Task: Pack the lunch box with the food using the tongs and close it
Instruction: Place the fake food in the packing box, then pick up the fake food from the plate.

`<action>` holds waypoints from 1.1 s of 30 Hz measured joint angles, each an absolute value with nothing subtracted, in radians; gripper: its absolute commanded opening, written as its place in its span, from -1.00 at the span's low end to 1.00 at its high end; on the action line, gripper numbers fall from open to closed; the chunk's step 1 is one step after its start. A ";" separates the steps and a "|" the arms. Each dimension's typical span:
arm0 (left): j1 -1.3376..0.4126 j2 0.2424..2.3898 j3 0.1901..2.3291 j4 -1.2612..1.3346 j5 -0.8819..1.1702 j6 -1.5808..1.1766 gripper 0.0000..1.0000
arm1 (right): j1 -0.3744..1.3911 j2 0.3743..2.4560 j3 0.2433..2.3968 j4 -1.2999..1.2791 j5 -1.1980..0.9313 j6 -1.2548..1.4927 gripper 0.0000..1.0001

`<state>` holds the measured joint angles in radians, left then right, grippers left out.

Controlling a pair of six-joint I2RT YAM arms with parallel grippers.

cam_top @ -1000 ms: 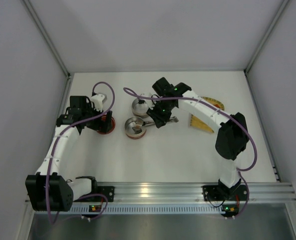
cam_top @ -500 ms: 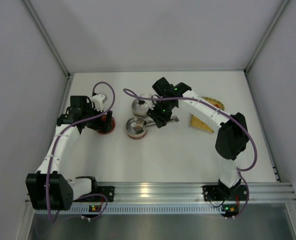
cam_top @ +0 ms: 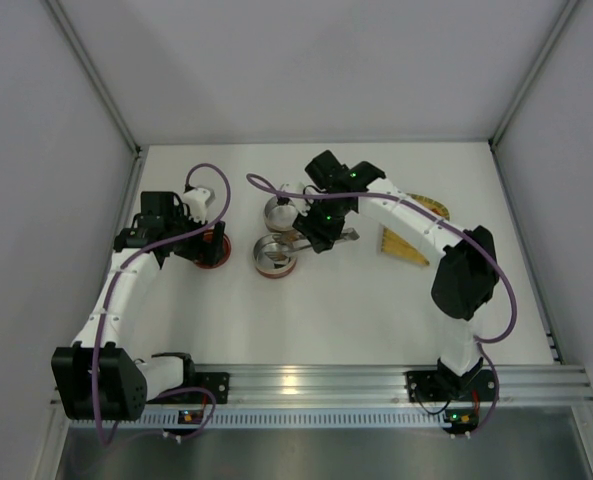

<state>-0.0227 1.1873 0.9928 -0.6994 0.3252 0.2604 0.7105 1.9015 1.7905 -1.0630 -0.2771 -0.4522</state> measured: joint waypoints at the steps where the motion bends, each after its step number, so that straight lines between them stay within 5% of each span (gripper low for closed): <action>1: -0.023 1.187 0.993 -0.699 0.325 0.260 0.96 | 0.710 1.901 1.792 -1.063 -0.277 -0.452 -0.16; 12: -0.023 1.187 0.993 -0.701 0.333 0.260 0.96 | 0.641 1.810 1.803 -1.063 -0.361 -0.402 -0.25; 27: -0.023 1.187 1.002 -0.707 0.357 0.260 0.96 | 0.107 1.486 1.549 -1.075 -0.312 -0.491 -0.28; 33: -0.023 1.190 1.007 -0.708 0.362 0.260 0.96 | 0.036 1.411 1.425 -1.069 -0.198 -0.560 -0.27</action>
<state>-0.0227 1.1900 1.0065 -0.7078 0.3622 0.2596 0.0360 1.4109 1.4254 -1.0695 -0.1982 -0.5602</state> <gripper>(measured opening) 0.982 0.367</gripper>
